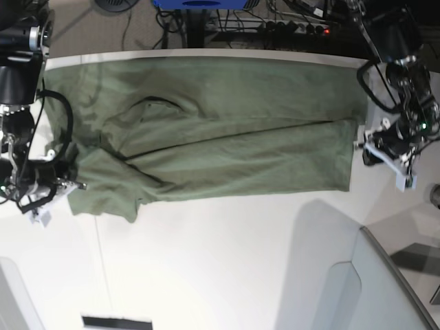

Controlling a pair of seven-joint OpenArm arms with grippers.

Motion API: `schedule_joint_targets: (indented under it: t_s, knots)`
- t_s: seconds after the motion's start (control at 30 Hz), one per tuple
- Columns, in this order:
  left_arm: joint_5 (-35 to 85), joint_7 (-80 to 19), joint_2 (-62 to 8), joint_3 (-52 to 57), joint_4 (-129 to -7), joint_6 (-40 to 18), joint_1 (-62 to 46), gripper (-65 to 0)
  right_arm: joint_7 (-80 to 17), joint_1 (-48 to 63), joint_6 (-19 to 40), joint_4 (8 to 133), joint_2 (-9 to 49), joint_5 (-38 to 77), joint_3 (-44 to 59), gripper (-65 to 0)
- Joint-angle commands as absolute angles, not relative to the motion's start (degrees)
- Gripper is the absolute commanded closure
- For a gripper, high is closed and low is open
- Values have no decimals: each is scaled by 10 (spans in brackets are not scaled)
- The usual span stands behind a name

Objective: Layout the t-shirt on the table in an organized manner, then fold the t-shirt properly

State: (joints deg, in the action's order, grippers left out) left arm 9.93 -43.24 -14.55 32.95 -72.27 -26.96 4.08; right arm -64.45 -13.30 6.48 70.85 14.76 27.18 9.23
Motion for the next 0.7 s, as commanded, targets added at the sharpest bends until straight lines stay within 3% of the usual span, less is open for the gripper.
schedule_joint_targets:
  t_s: [0.0,0.4,0.47,0.57,0.67]
  knots:
    - [108,-421,-153,327,-704,-272,68,-252,-639,-147,65,717,157,277,95,0]
    - [107,-246,-164,324,-401,-272,218,-242,-639,-145,65,717,157,277,95,0]
    - [107,-233,-166,324,-378,-272,226,-288,-639,-145,65,717,157,277,95,0]
    - [107,-225,-175,324,-364,-272,226,-428,-639,-145,65,717,157,277,95,0]
    - [107,-218,-175,324,-360,-272,226,-479,-639,-145,65,717,157,277,95,0]
